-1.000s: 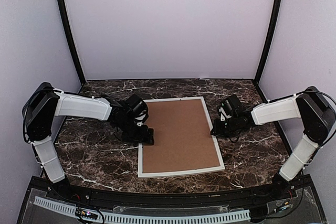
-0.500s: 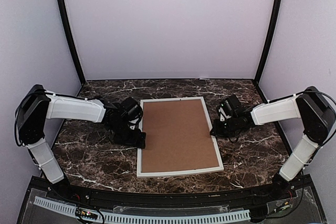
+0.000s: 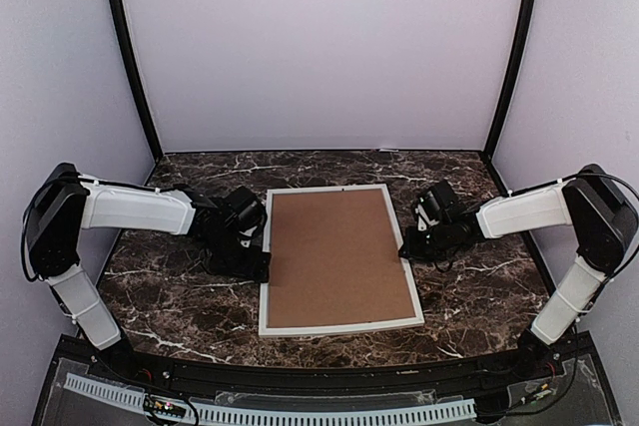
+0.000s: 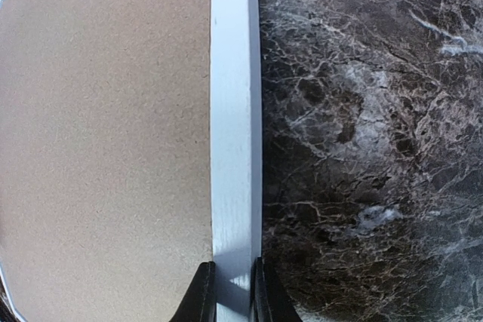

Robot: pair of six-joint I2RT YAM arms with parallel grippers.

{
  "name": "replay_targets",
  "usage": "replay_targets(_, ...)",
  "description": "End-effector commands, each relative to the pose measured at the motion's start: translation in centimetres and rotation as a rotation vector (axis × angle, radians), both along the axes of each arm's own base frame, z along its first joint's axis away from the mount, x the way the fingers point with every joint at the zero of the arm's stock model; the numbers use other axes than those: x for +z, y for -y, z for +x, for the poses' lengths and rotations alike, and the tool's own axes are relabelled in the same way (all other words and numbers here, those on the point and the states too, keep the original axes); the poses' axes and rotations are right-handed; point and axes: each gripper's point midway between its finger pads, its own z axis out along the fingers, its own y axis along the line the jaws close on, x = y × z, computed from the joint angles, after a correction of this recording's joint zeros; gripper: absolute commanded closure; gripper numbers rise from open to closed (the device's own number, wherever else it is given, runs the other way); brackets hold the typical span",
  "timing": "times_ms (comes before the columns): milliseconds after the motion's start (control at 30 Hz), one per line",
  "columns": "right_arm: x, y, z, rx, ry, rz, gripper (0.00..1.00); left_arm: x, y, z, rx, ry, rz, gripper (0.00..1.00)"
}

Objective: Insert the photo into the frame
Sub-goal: Press the fastener.

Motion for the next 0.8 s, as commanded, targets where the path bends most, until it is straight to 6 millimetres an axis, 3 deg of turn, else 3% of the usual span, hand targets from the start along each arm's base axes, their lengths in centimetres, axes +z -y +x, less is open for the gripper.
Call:
replay_targets(0,-2.5,-0.1,-2.8,0.022,-0.122,-0.013,0.96,0.5,-1.0,0.1,0.034,0.013,0.004,0.13)
replay_targets(267,-2.7,-0.1,-2.9,0.023,-0.126,-0.016,0.96,0.1,-1.4,0.2,0.047,0.008,0.007,0.13)
replay_targets(767,-3.0,0.0,-3.0,0.026,-0.131,-0.018,0.96,-1.4,0.2,-0.4,0.014,-0.058,-0.040,0.14)
